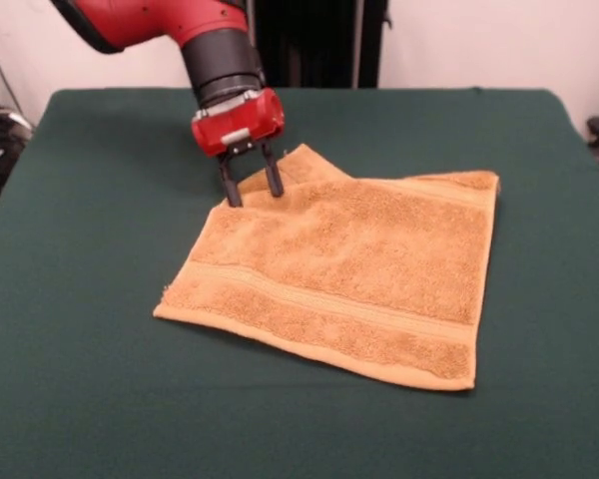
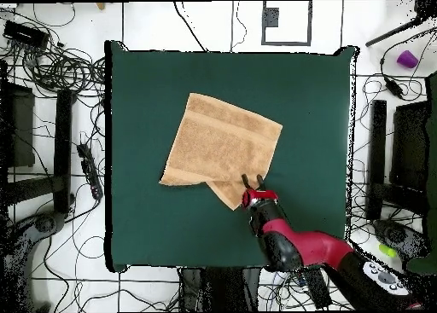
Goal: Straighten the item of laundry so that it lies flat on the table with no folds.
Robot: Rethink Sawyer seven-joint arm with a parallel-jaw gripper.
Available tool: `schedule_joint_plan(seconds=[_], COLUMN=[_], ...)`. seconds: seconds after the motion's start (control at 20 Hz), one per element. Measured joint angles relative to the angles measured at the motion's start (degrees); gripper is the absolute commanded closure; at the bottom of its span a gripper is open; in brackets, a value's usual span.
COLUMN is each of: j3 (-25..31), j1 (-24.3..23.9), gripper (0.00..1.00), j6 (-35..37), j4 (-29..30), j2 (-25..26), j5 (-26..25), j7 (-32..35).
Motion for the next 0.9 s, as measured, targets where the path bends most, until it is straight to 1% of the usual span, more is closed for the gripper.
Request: schedule_joint_plan(seconds=[0.05, 0.35, 0.55, 0.6, 0.75, 0.9], j3=[0.02, 0.03, 0.14, 0.41, 1.08, 1.89], j1=[1.32, 6.04, 8.7, 9.51, 10.63, 11.34], gripper=[0.0, 0.0, 0.0, 0.0, 0.0, 0.0], j6=[1.31, 6.17, 9.07, 10.61, 15.37, 24.76], j4=[-0.42, -3.2, -6.3, -7.53, -9.92, -12.8], j2=[-0.75, -3.11, -3.56, -3.74, -4.21, -4.99], j5=[2.12, 8.92, 14.6, 17.19, 22.52, 29.42], j7=[0.0, 0.0, 0.0, 0.0, 0.0, 0.01])
